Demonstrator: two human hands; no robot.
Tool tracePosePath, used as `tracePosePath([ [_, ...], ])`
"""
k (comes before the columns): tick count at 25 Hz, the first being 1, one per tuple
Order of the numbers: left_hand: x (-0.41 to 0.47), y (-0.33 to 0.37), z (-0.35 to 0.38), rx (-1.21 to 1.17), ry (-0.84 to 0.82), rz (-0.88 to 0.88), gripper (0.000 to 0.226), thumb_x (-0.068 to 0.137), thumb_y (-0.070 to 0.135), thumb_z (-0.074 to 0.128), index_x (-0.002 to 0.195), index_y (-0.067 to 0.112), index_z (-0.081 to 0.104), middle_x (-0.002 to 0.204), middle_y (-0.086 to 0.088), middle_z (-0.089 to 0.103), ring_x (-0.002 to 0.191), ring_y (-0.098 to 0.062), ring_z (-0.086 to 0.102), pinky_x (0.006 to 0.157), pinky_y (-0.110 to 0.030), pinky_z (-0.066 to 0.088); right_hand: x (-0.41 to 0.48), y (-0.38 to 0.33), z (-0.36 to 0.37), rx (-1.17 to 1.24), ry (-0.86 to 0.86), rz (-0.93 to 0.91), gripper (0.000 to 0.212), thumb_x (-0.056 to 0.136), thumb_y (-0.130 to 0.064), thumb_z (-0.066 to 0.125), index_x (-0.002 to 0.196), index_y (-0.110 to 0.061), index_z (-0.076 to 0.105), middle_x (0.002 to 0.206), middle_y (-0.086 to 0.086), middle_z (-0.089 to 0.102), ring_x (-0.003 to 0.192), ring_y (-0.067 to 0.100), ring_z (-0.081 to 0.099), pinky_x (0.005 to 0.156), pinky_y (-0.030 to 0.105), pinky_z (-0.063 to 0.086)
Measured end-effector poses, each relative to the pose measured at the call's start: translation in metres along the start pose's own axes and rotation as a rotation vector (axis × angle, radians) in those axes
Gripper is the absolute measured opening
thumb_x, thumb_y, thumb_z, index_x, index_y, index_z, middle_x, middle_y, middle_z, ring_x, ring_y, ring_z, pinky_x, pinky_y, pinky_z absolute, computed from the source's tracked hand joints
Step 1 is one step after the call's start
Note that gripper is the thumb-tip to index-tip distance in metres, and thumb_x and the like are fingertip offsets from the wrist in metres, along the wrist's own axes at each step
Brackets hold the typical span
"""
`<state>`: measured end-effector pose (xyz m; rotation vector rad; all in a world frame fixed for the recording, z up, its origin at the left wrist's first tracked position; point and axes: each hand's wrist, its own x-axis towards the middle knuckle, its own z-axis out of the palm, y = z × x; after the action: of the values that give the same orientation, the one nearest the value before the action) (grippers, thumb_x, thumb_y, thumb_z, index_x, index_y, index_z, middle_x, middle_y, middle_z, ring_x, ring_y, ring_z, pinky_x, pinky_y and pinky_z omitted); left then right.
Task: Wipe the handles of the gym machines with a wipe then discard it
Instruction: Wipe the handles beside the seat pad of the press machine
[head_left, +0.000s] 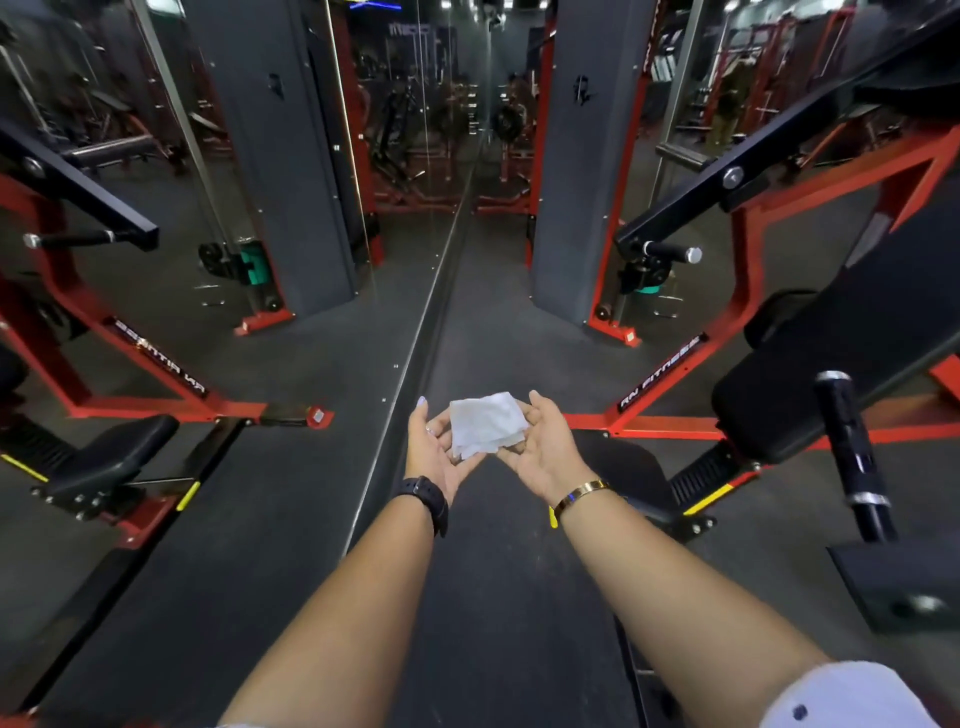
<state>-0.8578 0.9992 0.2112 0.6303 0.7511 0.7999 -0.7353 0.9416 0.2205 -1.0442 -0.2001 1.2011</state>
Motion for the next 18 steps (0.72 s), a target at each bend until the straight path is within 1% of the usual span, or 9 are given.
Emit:
tracePosePath([
  [3, 0.057, 0.020, 0.020, -0.002, 0.002, 0.010, 0.060, 0.089, 0.061, 0.045, 0.107, 0.007, 0.064, 0.107, -0.013, 0.071, 0.104, -0.028, 0.066, 0.083, -0.042, 0.056, 0.057, -0.030, 0.009, -0.007, -0.012, -0.005, 0.046, 0.095, -0.041, 0.043, 0.121, -0.007, 0.061, 0.120, 0.016, 0.064, 0.111, 0.030, 0.060, 0.094, 0.044, 0.050],
  [4, 0.075, 0.026, 0.024, 0.002, 0.001, 0.008, 0.059, 0.089, 0.061, 0.045, 0.105, 0.007, 0.064, 0.105, -0.012, 0.072, 0.104, -0.028, 0.067, 0.083, -0.042, 0.056, 0.074, -0.036, 0.013, -0.002, -0.014, -0.005, 0.046, 0.096, -0.041, 0.043, 0.121, -0.007, 0.062, 0.120, 0.016, 0.064, 0.110, 0.030, 0.061, 0.090, 0.042, 0.051],
  [6, 0.112, 0.036, 0.029, 0.007, -0.006, 0.007, 0.058, 0.089, 0.061, 0.045, 0.101, 0.008, 0.064, 0.102, -0.011, 0.073, 0.102, -0.027, 0.068, 0.082, -0.041, 0.057, 0.109, -0.046, 0.019, -0.007, -0.021, -0.006, 0.045, 0.096, -0.041, 0.042, 0.118, -0.007, 0.063, 0.119, 0.017, 0.064, 0.106, 0.029, 0.062, 0.078, 0.038, 0.054],
  [7, 0.134, 0.042, 0.030, 0.011, -0.017, 0.007, 0.058, 0.089, 0.061, 0.045, 0.100, 0.008, 0.064, 0.100, -0.010, 0.073, 0.101, -0.027, 0.068, 0.083, -0.041, 0.057, 0.132, -0.051, 0.023, -0.015, -0.022, -0.007, 0.045, 0.096, -0.041, 0.042, 0.118, -0.007, 0.063, 0.119, 0.017, 0.064, 0.106, 0.030, 0.062, 0.075, 0.037, 0.054],
  [10, 0.204, 0.065, 0.036, 0.016, -0.034, -0.010, 0.058, 0.089, 0.061, 0.047, 0.102, 0.007, 0.064, 0.097, -0.010, 0.074, 0.098, -0.026, 0.069, 0.082, -0.041, 0.057, 0.200, -0.070, 0.039, -0.014, -0.017, -0.016, 0.046, 0.096, -0.041, 0.042, 0.118, -0.006, 0.063, 0.119, 0.018, 0.064, 0.112, 0.032, 0.059, 0.085, 0.040, 0.053],
  [13, 0.282, 0.095, 0.045, 0.033, -0.058, -0.031, 0.060, 0.089, 0.061, 0.047, 0.107, 0.006, 0.063, 0.104, -0.012, 0.072, 0.099, -0.027, 0.069, 0.081, -0.041, 0.058, 0.272, -0.092, 0.062, 0.022, 0.023, -0.042, 0.043, 0.096, -0.040, 0.043, 0.116, -0.007, 0.063, 0.120, 0.017, 0.063, 0.114, 0.032, 0.058, 0.094, 0.044, 0.049],
  [15, 0.333, 0.118, 0.054, 0.083, -0.103, -0.067, 0.063, 0.089, 0.062, 0.044, 0.111, 0.006, 0.063, 0.109, -0.014, 0.070, 0.100, -0.027, 0.068, 0.078, -0.040, 0.058, 0.315, -0.108, 0.076, 0.059, 0.050, -0.057, 0.042, 0.096, -0.039, 0.044, 0.115, -0.007, 0.063, 0.119, 0.017, 0.064, 0.112, 0.031, 0.060, 0.094, 0.044, 0.050],
  [18, 0.398, 0.146, 0.070, 0.122, -0.151, -0.120, 0.064, 0.089, 0.063, 0.043, 0.113, 0.006, 0.061, 0.111, -0.014, 0.069, 0.099, -0.027, 0.069, 0.073, -0.037, 0.059, 0.372, -0.133, 0.090, 0.049, 0.086, -0.079, 0.039, 0.095, -0.040, 0.044, 0.110, -0.010, 0.065, 0.116, 0.016, 0.065, 0.107, 0.030, 0.062, 0.089, 0.042, 0.052],
])
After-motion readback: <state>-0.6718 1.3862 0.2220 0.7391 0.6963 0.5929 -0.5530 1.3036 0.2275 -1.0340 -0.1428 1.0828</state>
